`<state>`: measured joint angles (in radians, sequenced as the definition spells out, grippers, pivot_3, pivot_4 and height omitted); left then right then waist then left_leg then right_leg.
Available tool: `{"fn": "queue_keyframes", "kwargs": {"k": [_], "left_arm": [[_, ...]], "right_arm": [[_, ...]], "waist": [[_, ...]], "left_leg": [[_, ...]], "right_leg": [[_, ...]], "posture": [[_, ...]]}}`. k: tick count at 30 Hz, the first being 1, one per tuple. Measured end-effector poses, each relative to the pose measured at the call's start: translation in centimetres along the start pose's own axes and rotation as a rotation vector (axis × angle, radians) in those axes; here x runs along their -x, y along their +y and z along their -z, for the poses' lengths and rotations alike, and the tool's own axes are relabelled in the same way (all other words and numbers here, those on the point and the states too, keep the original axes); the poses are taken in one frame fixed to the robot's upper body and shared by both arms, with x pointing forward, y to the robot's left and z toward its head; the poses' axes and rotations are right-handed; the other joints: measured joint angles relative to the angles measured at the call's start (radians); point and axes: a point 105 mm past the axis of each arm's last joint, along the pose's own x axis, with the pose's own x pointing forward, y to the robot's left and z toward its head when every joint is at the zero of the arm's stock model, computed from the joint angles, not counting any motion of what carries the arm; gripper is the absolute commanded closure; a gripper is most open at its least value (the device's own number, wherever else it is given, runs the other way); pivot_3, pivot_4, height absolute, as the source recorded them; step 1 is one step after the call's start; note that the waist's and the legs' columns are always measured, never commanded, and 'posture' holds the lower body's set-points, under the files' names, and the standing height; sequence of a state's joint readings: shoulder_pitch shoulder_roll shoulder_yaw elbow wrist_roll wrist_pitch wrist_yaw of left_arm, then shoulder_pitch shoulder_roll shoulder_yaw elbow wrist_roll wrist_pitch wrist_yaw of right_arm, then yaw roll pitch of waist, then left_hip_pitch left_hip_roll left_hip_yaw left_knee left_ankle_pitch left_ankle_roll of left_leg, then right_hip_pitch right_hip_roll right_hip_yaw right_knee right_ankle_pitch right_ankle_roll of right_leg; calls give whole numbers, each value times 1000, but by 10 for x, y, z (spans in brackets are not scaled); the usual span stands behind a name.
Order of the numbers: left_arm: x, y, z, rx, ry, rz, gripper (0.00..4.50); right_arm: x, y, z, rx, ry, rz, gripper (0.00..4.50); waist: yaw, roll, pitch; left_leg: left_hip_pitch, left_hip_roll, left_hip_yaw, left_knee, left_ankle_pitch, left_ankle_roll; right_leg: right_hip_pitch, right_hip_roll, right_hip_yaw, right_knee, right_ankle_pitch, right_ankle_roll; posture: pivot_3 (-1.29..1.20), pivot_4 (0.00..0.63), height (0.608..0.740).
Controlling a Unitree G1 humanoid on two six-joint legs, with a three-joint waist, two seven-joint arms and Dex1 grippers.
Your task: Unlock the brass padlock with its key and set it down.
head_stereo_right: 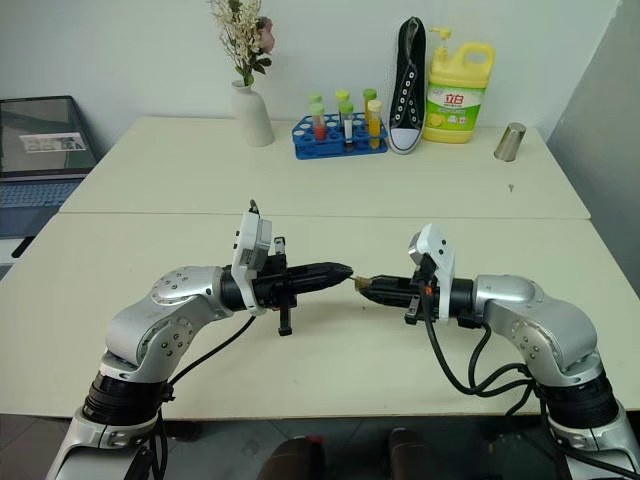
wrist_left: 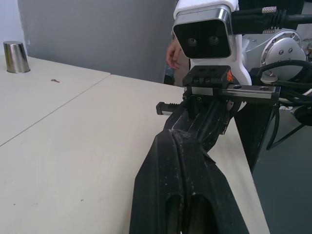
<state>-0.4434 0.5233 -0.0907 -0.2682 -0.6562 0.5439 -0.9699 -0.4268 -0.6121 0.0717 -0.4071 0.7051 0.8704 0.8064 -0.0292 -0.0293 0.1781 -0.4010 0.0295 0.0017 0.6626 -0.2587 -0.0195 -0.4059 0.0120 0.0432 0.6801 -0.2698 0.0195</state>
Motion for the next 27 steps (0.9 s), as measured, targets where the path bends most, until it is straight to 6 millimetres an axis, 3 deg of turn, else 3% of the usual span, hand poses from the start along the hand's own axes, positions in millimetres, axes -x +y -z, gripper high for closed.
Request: {"fn": "queue_keyframes", "kwargs": {"k": [10, 15, 19, 23, 27], "left_arm": [[1, 4, -1, -76, 17, -29, 4500], [38, 32, 7, -609, 266, -67, 4500], [42, 28, 19, -696, 295, -6, 3392], [46, 10, 35, -720, 314, 97, 2155], [52, 5, 40, -740, 344, 137, 928]], "right_arm": [[0, 0, 0, -1, 0, 1, 4357], [2, -1, 6, -55, 17, 17, 4357], [-2, -1, 10, -109, 25, 24, 4357], [-8, 0, 27, -301, 80, 45, 4357], [-12, -3, 36, -449, 114, 48, 4357]], "waist": [[0, 0, 0], [0, 1, 0], [1, 0, 1], [0, 0, 1], [0, 1, 1]], "left_leg": [[0, 0, 0, 0, 0, 0], [1, 0, 1, -1, 0, 0], [-1, 0, 1, -1, 0, 0], [-1, 0, 1, -1, 0, 0], [0, 1, 1, -1, 0, 0]], "right_leg": [[0, 0, 0, 0, 0, 0], [0, 0, 0, 0, 1, -4], [0, -1, 0, -2, 0, -4], [-1, -5, 0, -1, 2, -6], [-1, -4, 0, 0, 0, -3]], "posture": [[0, 150, 740], [0, 150, 740], [0, 150, 740], [0, 150, 740], [0, 150, 740]]}}
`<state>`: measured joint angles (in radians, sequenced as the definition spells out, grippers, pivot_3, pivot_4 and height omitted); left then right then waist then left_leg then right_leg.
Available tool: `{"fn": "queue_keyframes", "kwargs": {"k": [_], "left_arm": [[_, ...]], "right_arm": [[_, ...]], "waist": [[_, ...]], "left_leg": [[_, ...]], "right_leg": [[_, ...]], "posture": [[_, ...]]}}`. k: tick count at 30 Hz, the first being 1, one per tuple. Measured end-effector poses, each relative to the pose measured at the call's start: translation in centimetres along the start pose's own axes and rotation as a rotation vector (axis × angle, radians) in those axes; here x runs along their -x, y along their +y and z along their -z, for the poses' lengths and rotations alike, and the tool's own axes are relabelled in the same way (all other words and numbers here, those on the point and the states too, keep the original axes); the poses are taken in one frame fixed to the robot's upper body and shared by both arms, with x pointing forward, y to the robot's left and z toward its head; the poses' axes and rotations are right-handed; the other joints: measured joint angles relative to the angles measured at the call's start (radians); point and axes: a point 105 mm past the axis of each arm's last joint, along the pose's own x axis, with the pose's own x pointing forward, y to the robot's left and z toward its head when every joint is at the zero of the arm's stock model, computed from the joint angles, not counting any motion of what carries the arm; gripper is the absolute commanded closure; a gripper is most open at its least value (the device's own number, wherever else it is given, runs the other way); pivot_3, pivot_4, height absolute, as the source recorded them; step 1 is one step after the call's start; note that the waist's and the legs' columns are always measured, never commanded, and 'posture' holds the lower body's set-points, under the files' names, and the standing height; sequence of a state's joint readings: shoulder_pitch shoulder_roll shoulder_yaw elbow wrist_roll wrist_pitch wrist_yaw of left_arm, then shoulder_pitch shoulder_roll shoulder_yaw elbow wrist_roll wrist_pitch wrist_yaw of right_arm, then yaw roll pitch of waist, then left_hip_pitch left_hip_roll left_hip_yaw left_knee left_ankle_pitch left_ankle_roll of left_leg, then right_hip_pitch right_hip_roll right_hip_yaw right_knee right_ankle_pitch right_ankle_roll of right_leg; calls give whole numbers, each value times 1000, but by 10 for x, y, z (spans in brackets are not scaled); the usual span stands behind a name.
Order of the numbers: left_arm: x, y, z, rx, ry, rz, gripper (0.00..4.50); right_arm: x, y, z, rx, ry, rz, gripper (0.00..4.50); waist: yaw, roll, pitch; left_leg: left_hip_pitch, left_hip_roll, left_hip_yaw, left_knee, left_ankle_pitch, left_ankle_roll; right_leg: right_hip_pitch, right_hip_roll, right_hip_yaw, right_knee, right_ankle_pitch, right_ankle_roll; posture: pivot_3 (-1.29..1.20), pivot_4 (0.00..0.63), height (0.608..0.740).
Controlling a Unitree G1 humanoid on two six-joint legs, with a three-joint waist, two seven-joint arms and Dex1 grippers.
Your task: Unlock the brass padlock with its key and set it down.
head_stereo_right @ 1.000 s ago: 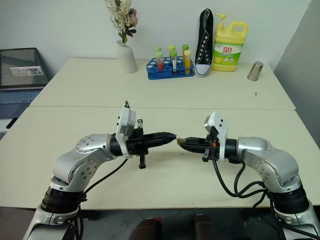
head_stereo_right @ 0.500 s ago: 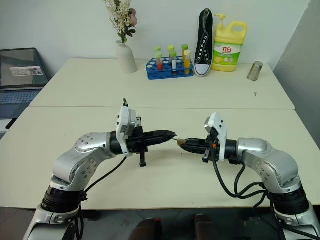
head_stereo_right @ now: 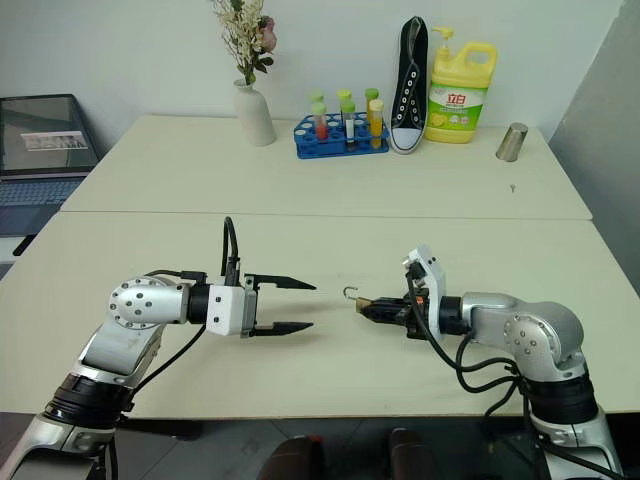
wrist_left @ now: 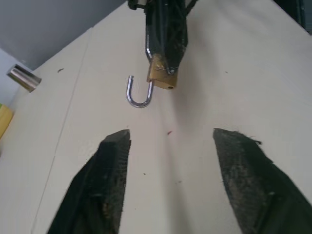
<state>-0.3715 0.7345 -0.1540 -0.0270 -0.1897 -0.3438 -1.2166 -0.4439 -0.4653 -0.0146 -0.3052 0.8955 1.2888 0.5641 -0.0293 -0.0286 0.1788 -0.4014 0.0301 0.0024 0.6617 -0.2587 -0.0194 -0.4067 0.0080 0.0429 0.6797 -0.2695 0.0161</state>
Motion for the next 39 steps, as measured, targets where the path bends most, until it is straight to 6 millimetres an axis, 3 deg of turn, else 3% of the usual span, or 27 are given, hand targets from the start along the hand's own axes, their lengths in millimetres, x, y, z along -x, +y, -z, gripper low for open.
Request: {"fn": "queue_keyframes", "kwargs": {"k": [3, 12, 15, 19, 24, 30, 39], "left_arm": [[0, -1, -1, -19, 3, 6, 38], [-3, -4, 0, -35, 8, 4, 0], [-5, -3, -1, -19, 5, -12, 0], [-7, -3, 4, 188, 1, -64, 0], [-2, -5, 14, 328, 73, -73, 0], [-1, -5, 16, 375, 128, -83, 0], [-2, -11, 12, 430, 91, -22, 0]], "right_arm": [[-6, -3, 4, -77, 21, -9, 4357], [-20, -36, 18, -215, 78, 123, 4357], [-19, -41, 17, -211, 86, 145, 3310], [-4, -47, 17, -164, 114, 185, 1914], [26, -44, 24, 120, 203, 257, 125], [40, -23, 11, 412, 156, 219, 53], [62, -7, 11, 604, 97, 207, 53]], "waist": [[-1, 0, 0], [-1, 0, 0], [-2, 0, 0], [-2, 1, 0], [-2, 1, 1], [-3, 1, 1], [0, 0, 1]], "left_leg": [[0, 0, 0, 0, 0, 0], [-1, 0, 0, 0, 0, 0], [0, 0, 0, 0, 0, 0], [-1, 0, 0, 0, 0, 0], [-1, 0, -1, -1, 0, 0], [0, 1, -1, -1, 0, 0], [0, 0, 0, 0, 0, 0]], "right_leg": [[0, 1, 0, 0, -1, 2], [0, 3, 0, 0, -1, 2], [0, 3, 0, 0, -1, 2], [0, 3, 0, 0, -1, 2], [0, 3, -1, -1, -1, 2], [0, 5, 0, -1, -1, 2], [0, 4, 0, -1, -1, 2]], "posture": [[0, 150, 740], [0, 150, 740], [0, 150, 740], [0, 150, 740], [0, 150, 740], [0, 150, 740], [0, 150, 740]]}}
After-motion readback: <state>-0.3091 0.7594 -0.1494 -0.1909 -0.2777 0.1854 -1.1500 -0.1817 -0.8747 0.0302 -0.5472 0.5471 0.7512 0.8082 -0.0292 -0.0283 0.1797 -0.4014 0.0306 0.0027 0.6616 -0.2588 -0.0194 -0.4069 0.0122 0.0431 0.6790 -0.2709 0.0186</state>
